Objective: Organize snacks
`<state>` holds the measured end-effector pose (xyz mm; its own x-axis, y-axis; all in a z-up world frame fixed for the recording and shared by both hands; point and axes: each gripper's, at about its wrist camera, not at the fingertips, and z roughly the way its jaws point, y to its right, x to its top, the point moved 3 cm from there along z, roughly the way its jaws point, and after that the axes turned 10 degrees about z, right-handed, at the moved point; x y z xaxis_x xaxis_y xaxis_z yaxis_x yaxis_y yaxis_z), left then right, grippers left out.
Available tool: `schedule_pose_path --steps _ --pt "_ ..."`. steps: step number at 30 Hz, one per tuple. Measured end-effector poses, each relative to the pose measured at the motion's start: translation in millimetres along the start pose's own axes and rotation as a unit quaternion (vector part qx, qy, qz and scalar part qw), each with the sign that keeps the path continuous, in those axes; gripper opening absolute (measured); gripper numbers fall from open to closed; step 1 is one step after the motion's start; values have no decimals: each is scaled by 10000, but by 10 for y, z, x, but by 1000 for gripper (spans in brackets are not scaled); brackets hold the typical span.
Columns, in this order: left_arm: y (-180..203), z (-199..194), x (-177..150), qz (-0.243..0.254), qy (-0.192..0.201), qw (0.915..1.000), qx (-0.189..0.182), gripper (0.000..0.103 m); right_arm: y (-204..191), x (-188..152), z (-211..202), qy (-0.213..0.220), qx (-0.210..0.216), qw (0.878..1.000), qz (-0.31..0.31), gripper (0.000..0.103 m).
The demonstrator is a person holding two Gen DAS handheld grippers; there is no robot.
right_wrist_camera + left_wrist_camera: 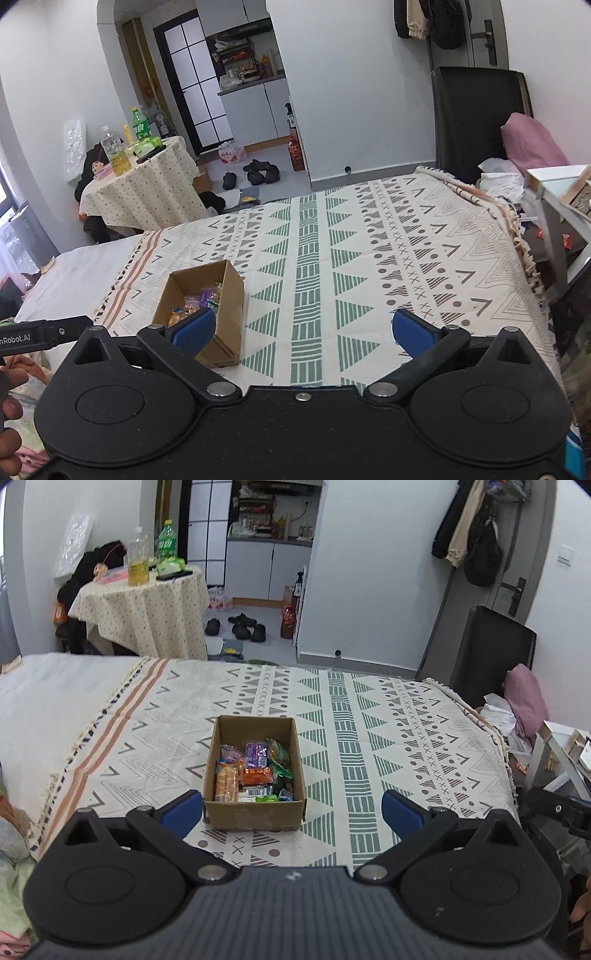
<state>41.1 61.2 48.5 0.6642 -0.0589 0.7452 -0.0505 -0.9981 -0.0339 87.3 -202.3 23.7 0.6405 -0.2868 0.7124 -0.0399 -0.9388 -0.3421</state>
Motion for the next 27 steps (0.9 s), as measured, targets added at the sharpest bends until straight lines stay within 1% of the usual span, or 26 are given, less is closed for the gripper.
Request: schedule_pose_path --steps 4,8,13,16,21,27 --pt "23 -65 -73 98 -15 9999 24 103 48 -41 -91 106 -7 9999 -37 103" --pt "-23 -82 -177 80 -59 9999 130 103 59 -88 -138 63 27 9999 -74 103" --pt "-73 -81 -293 171 -122 9994 258 103 -14 -141 -192 11 274 9992 -279 103" --pt "-105 -87 -342 180 -152 9994 270 103 -35 -157 -190 7 305 9992 -253 103" --pt "-134 -92 -366 199 -208 9992 290 103 -83 -211 -170 -74 343 9988 -336 103" --pt "-140 -108 -352 181 -168 9993 295 103 -141 -256 -151 -150 363 9983 -424 103"
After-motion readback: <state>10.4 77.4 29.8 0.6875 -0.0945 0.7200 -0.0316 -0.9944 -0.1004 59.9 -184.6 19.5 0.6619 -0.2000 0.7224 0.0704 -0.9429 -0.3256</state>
